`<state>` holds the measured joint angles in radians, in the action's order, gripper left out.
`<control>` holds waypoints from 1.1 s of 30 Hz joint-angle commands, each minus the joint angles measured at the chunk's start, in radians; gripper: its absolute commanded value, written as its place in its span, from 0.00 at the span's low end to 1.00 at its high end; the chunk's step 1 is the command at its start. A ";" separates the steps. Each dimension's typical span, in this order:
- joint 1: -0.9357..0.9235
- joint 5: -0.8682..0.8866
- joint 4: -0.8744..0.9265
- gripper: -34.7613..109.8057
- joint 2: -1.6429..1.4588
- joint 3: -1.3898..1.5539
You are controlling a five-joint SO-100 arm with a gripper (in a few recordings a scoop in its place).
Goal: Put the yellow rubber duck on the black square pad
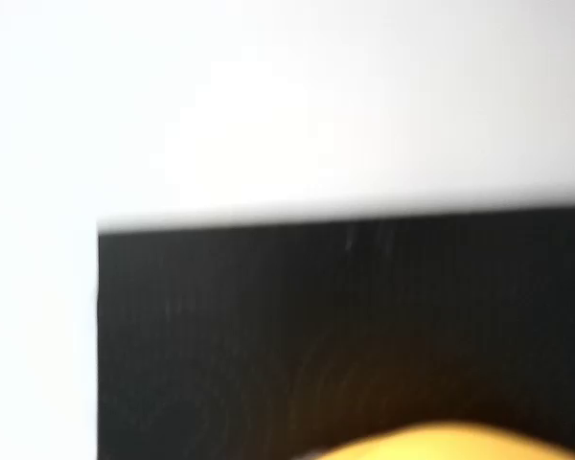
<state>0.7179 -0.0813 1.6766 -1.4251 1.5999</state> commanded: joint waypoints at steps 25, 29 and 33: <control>-0.614 -0.018 0.086 0.52 -0.341 -0.295; -0.773 -0.012 0.086 0.52 -0.337 -0.299; -0.822 -0.006 0.086 0.52 -0.339 -0.301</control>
<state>-0.0583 -0.0813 1.7457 -1.7227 1.3346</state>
